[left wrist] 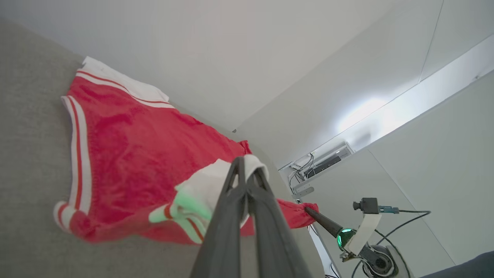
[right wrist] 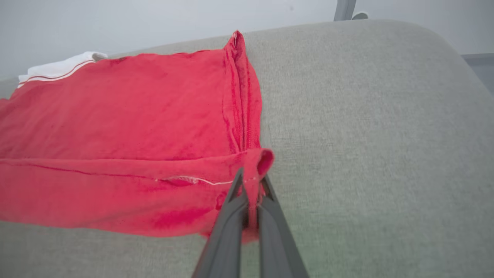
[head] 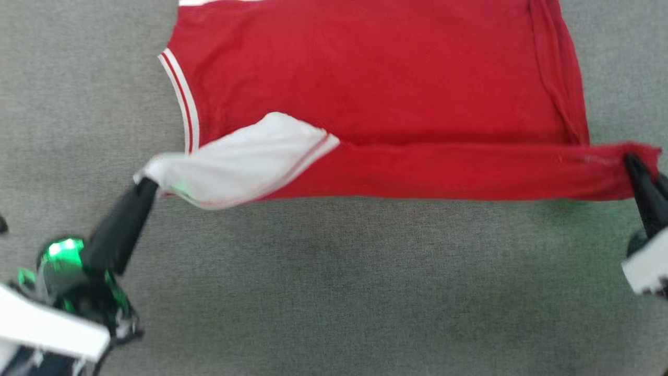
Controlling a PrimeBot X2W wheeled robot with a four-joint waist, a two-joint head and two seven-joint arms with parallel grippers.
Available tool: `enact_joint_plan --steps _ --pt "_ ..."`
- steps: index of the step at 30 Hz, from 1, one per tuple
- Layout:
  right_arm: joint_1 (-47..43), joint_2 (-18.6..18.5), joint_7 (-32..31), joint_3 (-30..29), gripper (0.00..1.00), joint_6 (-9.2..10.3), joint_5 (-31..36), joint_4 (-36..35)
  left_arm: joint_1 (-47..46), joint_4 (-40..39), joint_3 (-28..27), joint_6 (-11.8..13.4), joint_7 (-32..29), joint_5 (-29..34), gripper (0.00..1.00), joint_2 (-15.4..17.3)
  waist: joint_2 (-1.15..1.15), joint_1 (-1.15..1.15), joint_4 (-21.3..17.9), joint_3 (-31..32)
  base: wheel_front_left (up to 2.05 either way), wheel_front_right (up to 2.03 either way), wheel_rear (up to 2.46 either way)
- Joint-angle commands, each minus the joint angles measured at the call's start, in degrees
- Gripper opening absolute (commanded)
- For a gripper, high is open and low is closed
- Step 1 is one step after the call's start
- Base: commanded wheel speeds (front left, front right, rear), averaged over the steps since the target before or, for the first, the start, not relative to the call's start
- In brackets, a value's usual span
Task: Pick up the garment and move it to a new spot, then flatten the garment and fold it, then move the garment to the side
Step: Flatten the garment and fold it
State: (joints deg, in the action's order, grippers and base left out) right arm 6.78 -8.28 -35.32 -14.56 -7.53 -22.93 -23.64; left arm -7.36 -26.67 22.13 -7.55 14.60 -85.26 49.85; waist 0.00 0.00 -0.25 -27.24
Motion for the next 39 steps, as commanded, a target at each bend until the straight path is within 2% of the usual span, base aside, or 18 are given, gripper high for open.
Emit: enact_joint_plan --steps 1,9,17,20,21,22,23,24,25,31,32,34,39 --pt "2.05 -0.21 -0.24 0.67 0.00 0.07 0.37 1.12 -2.31 0.95 0.26 0.14 -0.23 -0.53 0.00 -0.08 0.00 0.00 -0.46 -1.06 0.00 0.00 0.00" --pt "15.22 0.55 1.98 2.71 0.00 0.07 3.00 10.95 -17.01 9.75 1.92 0.14 -5.22 -4.39 0.00 -1.66 0.00 0.00 -1.78 -5.93 0.00 0.00 0.00" --pt "20.65 1.76 7.32 5.46 0.00 0.07 5.09 20.79 -22.20 18.79 3.15 0.14 -6.35 -2.64 0.00 -2.13 0.00 0.00 -2.64 -8.49 0.00 0.00 0.00" --pt "20.65 1.91 8.91 6.01 0.00 0.07 5.06 23.13 -22.99 20.84 4.81 0.14 -6.07 -0.90 0.00 -1.20 0.00 0.00 -2.79 -8.53 0.00 0.00 0.00" --pt "20.67 1.90 9.40 6.24 0.00 0.07 4.99 23.87 -23.26 21.48 5.48 0.14 -5.84 -0.59 0.07 -0.83 0.00 0.00 -2.90 -8.44 0.00 0.00 0.00" --pt "20.75 1.80 9.91 6.45 0.07 0.07 5.15 24.38 -23.50 22.16 6.27 0.14 -5.44 0.23 0.38 -0.28 0.00 0.00 -3.05 -8.26 0.00 0.00 0.00" --pt "20.86 1.73 10.56 6.55 0.35 0.07 5.41 24.94 -23.87 22.51 7.21 0.14 -5.04 1.47 0.76 0.45 0.00 0.00 -3.20 -8.01 0.00 0.00 0.00" --pt "20.96 1.66 11.16 6.66 0.65 0.07 5.58 25.47 -24.20 22.71 8.21 0.14 -4.68 2.23 1.00 1.16 0.00 0.00 -3.34 -7.69 0.00 0.00 0.00" --pt "20.97 1.63 11.74 6.69 1.00 0.07 5.56 25.75 -24.58 22.87 8.90 0.14 -3.99 2.67 1.00 2.02 0.00 0.00 -3.47 -7.30 0.00 0.00 0.00" --pt "20.17 1.11 13.90 7.50 1.00 0.06 5.94 25.27 -26.73 21.13 13.70 0.14 -1.75 6.31 1.00 9.18 0.00 0.00 -3.78 -4.55 0.00 0.00 0.00" --pt "20.17 1.11 13.90 7.50 1.00 0.06 5.94 25.27 -26.73 21.13 13.70 0.14 -1.75 6.31 1.00 9.18 0.00 0.00 -3.78 -4.55 0.00 0.00 0.00" --pt "19.70 1.02 14.39 7.39 1.00 0.06 5.85 24.64 -27.57 20.06 15.40 0.14 -1.74 7.64 1.00 12.23 0.00 0.00 -3.73 -3.58 0.00 0.00 0.00" --pt "18.70 0.91 14.55 7.55 1.00 0.06 5.37 23.34 -29.05 17.46 20.64 0.14 -7.01 8.56 1.00 18.84 0.00 0.00 -3.90 -1.71 0.00 0.00 0.00"
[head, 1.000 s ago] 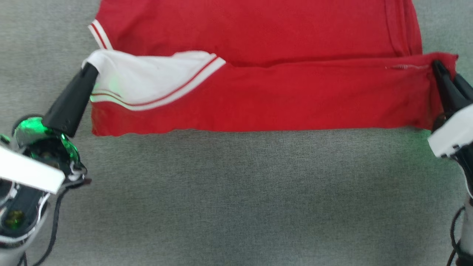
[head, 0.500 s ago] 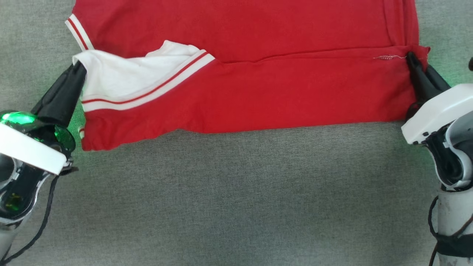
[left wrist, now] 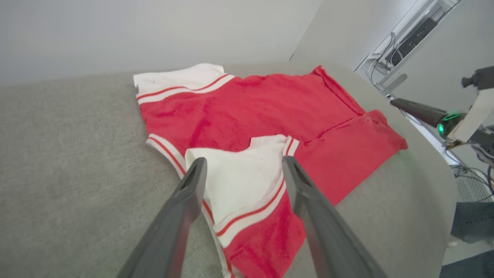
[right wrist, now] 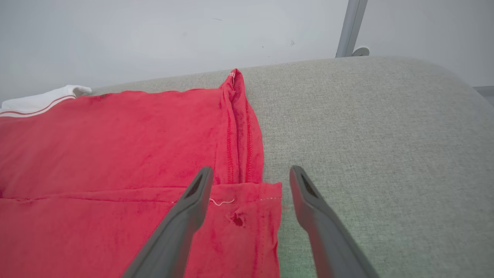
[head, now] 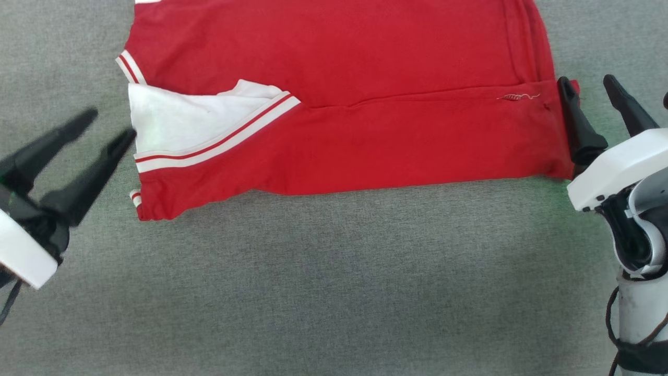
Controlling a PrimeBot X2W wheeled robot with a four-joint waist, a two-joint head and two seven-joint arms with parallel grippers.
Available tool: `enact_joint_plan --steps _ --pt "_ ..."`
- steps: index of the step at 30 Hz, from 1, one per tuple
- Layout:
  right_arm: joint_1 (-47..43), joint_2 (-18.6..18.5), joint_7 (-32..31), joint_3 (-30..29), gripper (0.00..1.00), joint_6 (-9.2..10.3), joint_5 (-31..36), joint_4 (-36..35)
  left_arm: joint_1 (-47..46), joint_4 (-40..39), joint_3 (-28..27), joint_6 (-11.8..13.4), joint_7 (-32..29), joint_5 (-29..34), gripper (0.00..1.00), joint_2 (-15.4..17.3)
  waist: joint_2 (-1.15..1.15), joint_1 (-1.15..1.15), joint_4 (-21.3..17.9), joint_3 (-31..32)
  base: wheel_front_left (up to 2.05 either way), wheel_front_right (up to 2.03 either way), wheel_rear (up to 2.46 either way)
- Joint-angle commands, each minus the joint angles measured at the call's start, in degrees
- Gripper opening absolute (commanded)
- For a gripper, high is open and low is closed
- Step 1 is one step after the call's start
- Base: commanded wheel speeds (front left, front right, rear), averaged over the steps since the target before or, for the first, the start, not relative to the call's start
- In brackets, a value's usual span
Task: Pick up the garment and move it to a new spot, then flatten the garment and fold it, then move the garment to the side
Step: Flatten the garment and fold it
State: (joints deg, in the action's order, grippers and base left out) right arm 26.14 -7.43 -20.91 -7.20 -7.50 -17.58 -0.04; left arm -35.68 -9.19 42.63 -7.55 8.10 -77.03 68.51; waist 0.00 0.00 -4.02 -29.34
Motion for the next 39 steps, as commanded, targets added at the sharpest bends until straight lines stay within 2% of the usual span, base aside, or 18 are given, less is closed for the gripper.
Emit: enact_joint_plan --steps 1,3,6,13,16,17,20,22,27,32,36,39 --pt "-0.88 0.10 0.01 0.27 1.00 0.02 -0.02 -0.42 -0.75 -0.07 1.29 0.14 -2.47 0.06 1.00 1.27 0.00 0.00 -0.22 0.59 0.00 0.00 0.00" --pt "-1.09 0.29 0.03 0.77 1.00 0.02 -0.25 -0.64 -0.66 0.51 3.71 0.14 -7.27 -0.46 1.00 3.24 0.00 0.00 -0.59 0.72 0.00 0.00 0.00" --pt "-1.70 0.61 0.32 1.54 1.00 0.02 -0.57 -0.76 -0.78 2.04 6.30 0.14 -13.78 -2.36 1.00 4.13 0.00 0.00 -1.19 0.66 0.00 0.00 0.00" --pt "-1.75 0.92 0.81 2.32 1.00 0.02 -1.08 -0.35 -2.80 7.50 8.85 0.14 -22.25 -7.55 1.00 0.99 0.00 0.00 -3.03 -0.51 0.00 0.00 0.00" --pt "-1.47 0.93 1.06 2.41 1.00 0.02 -1.18 -0.06 -3.38 8.70 10.26 0.15 -25.50 -7.95 1.00 -0.15 0.00 0.00 -3.81 -0.88 0.00 0.00 0.00" --pt "-1.45 0.93 1.10 2.45 1.00 0.02 -1.25 0.01 -3.42 8.97 10.64 0.15 -26.50 -8.56 0.96 -0.53 0.00 0.00 -4.02 -0.96 0.00 0.00 0.00" --pt "-1.54 0.79 0.54 2.91 1.00 0.03 -1.11 0.31 -3.81 9.14 11.46 0.15 -28.88 -10.17 0.34 -1.17 0.00 0.00 -4.57 -1.14 0.00 0.00 0.00" --pt "-1.62 0.33 -0.25 3.67 1.00 0.03 -1.06 0.34 -3.93 9.02 11.70 0.15 -29.69 -10.65 0.00 -1.18 0.00 0.00 -4.91 -1.22 0.00 0.00 0.00" --pt "-2.06 -2.76 -6.34 7.14 1.00 0.03 -0.49 -0.18 -4.25 8.54 11.44 0.15 -29.46 -10.69 0.00 -0.61 0.00 0.00 -5.40 -1.34 0.00 0.00 0.00" --pt "-1.29 -6.45 -17.44 10.53 1.00 0.03 -1.84 -2.01 -4.86 7.89 11.28 0.15 -28.48 -10.04 0.00 -0.65 0.00 0.00 -5.15 -1.80 0.00 0.00 0.00" --pt "-0.02 -7.49 -24.76 10.96 1.00 0.03 -3.10 -3.15 -5.33 7.61 11.37 0.16 -27.62 -9.46 0.00 -1.21 0.00 0.00 -4.65 -2.39 0.00 0.00 0.00" --pt "0.69 -7.27 -26.81 11.06 0.98 0.03 -3.87 -2.94 -5.46 7.50 11.53 0.17 -27.18 -9.34 0.00 -1.60 0.00 0.00 -4.31 -2.73 0.00 0.00 0.00"
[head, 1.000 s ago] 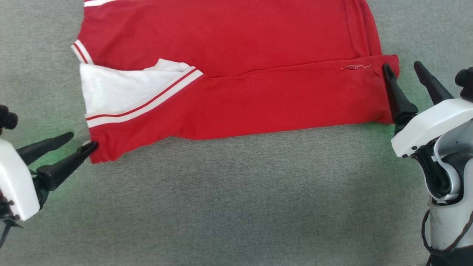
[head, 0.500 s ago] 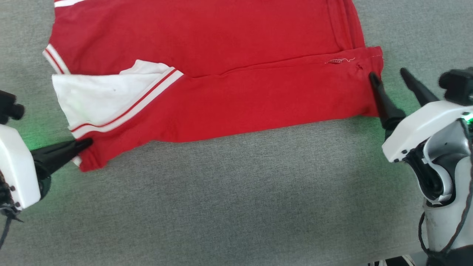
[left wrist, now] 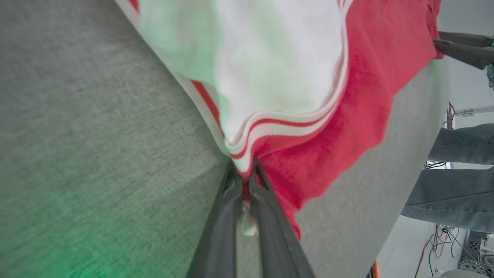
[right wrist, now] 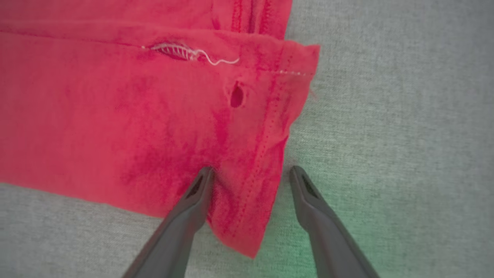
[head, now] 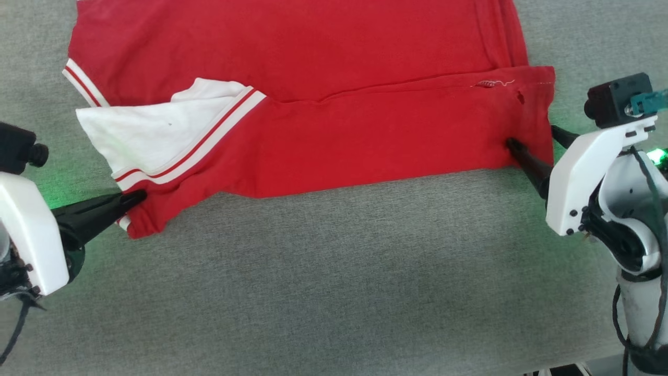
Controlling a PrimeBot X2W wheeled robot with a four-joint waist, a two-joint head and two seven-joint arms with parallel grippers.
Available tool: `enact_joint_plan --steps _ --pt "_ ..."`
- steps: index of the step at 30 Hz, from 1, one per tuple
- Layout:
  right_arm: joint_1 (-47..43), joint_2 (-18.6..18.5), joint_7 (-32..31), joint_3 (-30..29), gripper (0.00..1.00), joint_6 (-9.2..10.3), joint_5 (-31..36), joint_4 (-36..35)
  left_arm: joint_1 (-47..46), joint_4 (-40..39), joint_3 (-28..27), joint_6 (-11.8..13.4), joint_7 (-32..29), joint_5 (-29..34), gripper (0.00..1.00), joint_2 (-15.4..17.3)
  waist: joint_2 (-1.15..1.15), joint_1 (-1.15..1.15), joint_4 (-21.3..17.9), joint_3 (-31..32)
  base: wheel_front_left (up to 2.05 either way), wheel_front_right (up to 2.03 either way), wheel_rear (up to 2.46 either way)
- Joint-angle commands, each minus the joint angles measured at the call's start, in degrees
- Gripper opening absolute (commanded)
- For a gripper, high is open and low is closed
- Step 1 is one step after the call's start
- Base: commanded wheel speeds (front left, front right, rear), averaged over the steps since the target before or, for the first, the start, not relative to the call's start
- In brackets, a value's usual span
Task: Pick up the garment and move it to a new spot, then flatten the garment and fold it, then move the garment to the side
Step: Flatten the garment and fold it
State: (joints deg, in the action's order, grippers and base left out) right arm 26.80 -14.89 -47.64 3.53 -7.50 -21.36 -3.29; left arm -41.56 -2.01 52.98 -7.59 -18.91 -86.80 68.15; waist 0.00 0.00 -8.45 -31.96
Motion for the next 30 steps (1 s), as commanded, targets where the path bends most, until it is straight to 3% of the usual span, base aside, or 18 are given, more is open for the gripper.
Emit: enact_joint_plan --steps 1,2,3,4,11,23,30 --pt "0.23 0.41 -0.92 0.43 0.49 0.03 -0.48 0.68 0.35 0.30 1.22 0.20 -0.05 0.32 0.00 -1.51 0.00 0.00 0.35 -0.26 0.00 0.00 0.00" --pt "0.26 0.47 -1.62 0.68 0.36 0.03 -0.73 1.04 0.28 0.32 1.28 0.20 0.13 0.46 0.00 -1.70 0.00 0.00 0.59 -0.37 0.00 0.00 0.00" --pt "0.20 0.49 -2.11 0.87 0.14 0.03 -0.97 1.31 0.21 0.35 1.43 0.20 0.32 0.63 0.00 -1.88 0.00 0.00 0.81 -0.45 0.00 0.00 0.00" --pt "0.04 0.47 -2.47 0.86 0.00 0.03 -1.19 1.55 0.15 0.33 1.56 0.20 0.33 0.69 0.00 -2.04 0.00 0.00 1.04 -0.50 0.00 0.00 0.00" --pt "-2.72 -1.53 -3.25 -0.34 0.00 0.04 -2.37 -0.33 1.75 -1.71 2.06 0.19 2.14 -0.75 0.00 -0.88 0.00 0.00 2.30 0.39 0.00 0.00 0.00" --pt "-13.51 -6.10 -8.45 -1.98 0.00 0.03 -5.94 -10.79 10.53 -13.02 3.72 0.18 10.15 -2.78 0.00 8.58 0.00 0.00 3.32 1.66 0.00 0.00 0.00" --pt "-19.59 -5.47 -9.34 -5.60 0.00 0.03 -6.40 -16.90 15.27 -17.48 5.29 0.18 16.62 -2.08 0.00 11.01 0.00 0.00 3.96 1.58 0.00 0.00 0.00"
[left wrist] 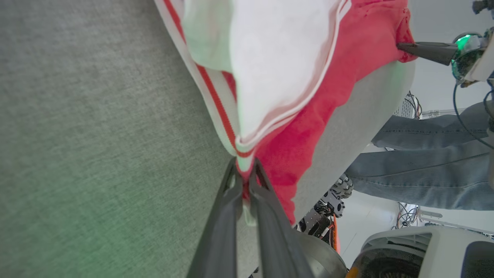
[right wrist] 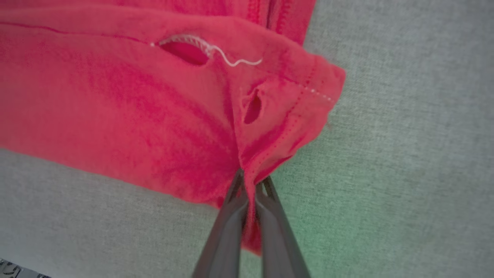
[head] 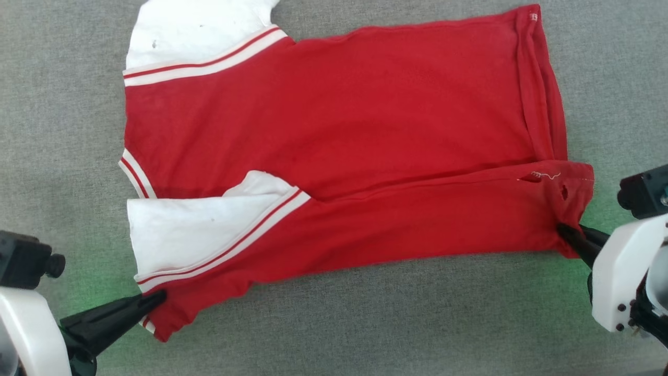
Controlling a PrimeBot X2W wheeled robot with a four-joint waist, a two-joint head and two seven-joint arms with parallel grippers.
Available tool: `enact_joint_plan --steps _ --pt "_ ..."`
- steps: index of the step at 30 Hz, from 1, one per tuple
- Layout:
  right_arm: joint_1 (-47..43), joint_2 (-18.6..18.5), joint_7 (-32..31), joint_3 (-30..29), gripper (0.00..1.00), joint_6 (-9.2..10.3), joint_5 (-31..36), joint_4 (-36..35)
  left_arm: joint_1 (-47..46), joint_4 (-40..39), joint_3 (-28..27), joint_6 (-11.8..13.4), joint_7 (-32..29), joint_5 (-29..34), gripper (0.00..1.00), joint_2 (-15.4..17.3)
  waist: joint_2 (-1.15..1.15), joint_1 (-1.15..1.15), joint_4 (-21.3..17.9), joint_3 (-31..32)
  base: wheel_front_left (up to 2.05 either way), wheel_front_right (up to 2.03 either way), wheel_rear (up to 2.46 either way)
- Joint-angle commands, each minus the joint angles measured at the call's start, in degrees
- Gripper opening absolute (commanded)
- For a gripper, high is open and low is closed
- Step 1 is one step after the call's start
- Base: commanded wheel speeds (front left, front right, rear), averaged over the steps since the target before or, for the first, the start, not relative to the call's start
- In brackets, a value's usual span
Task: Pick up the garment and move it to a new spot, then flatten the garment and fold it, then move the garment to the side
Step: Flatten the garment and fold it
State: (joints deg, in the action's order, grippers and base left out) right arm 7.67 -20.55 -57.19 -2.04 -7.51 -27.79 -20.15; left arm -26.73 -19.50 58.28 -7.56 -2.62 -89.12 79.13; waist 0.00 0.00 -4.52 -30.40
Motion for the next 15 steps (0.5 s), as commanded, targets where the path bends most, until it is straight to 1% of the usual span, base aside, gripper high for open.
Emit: enact_joint_plan --steps 1,2,3,4,7,10,11,13,15 --pt "-0.62 0.62 0.76 -0.55 0.08 0.05 0.28 -0.30 0.50 0.27 -0.15 0.16 1.17 0.61 0.07 -0.27 0.00 0.00 0.09 0.07 0.00 0.00 0.00" --pt "-0.89 0.81 1.06 -0.68 0.41 0.05 0.46 -0.42 0.42 0.55 -0.29 0.16 2.06 1.38 0.42 -0.64 0.00 0.00 0.12 0.16 0.00 0.00 0.00" --pt "-1.02 0.99 1.59 -0.70 0.78 0.05 0.52 -0.72 0.29 0.92 -0.36 0.16 2.95 2.09 0.85 -1.01 0.00 0.00 0.17 0.28 0.00 0.00 0.00" --pt "-0.90 1.38 2.34 -0.99 1.00 0.05 0.68 -1.03 0.26 1.19 -0.39 0.16 3.72 2.51 1.00 -1.27 0.00 0.00 0.18 0.42 0.00 0.00 0.00" --pt "-0.66 1.91 5.42 -1.20 1.00 0.05 1.18 -1.80 -0.09 1.45 -0.80 0.16 5.80 2.67 1.00 -1.49 0.00 0.00 0.00 0.80 0.00 0.00 0.00" --pt "0.65 2.96 11.02 -1.48 1.00 0.04 2.61 -2.80 -1.35 2.73 -2.11 0.16 8.75 3.14 1.00 -0.77 0.00 0.00 -0.48 1.06 0.00 0.00 0.00" --pt "0.65 2.96 11.02 -1.48 1.00 0.04 2.61 -2.80 -1.35 2.73 -2.11 0.16 8.75 3.14 1.00 -0.77 0.00 0.00 -0.48 1.06 0.00 0.00 0.00" --pt "1.44 4.30 15.72 -1.71 1.00 0.05 4.27 -2.42 -2.47 4.30 -3.61 0.16 11.31 2.63 1.00 -0.58 0.00 0.00 -1.01 1.14 0.00 0.00 0.00" --pt "2.77 5.36 21.39 -0.61 1.00 0.04 6.01 -2.03 -4.14 6.74 -5.82 0.15 13.92 1.60 1.00 -0.87 0.00 0.00 -1.81 1.11 0.00 0.00 0.00"
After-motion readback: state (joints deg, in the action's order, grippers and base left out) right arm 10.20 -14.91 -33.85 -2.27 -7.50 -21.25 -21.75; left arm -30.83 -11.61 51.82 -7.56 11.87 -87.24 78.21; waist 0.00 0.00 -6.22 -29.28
